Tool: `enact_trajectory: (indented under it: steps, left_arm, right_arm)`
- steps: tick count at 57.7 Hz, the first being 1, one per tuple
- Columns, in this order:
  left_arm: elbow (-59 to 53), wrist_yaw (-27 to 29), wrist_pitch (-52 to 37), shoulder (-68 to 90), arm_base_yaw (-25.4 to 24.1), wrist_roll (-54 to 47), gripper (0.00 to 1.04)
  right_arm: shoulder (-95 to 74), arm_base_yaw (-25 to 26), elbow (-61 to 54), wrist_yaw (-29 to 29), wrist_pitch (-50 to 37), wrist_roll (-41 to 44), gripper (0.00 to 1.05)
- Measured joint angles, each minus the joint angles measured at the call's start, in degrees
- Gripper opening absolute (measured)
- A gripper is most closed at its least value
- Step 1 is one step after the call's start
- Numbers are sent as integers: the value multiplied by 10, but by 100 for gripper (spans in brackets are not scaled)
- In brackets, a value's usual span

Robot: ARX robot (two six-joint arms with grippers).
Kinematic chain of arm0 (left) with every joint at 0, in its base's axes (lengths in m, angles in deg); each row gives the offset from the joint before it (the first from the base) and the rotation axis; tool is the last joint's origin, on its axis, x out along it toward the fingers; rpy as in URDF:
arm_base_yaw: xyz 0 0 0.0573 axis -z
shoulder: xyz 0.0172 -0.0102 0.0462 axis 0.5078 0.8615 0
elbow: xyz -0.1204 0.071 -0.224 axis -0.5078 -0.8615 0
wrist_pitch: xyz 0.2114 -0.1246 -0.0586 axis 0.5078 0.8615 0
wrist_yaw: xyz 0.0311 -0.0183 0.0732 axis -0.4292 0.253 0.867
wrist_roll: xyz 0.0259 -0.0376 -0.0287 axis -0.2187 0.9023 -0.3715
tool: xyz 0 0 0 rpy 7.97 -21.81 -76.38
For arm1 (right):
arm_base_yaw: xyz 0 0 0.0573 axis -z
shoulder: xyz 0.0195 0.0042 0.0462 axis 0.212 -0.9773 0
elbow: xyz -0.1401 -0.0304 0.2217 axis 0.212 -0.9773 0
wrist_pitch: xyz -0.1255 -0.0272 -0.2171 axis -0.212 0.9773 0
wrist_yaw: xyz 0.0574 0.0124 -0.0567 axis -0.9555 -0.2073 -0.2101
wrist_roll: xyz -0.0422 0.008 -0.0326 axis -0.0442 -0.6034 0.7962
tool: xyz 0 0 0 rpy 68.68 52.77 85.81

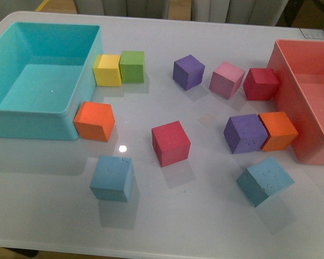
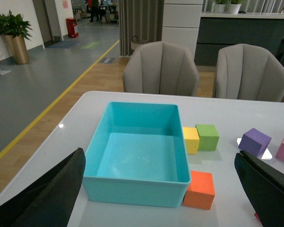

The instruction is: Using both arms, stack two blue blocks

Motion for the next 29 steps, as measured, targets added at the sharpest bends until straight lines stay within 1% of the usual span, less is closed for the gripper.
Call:
enact_trajectory:
  steps: [29]
  left_arm:
    - [0, 0, 0, 0, 0, 0, 96]
  right_arm:
    - [0, 0, 0, 0, 0, 0, 96]
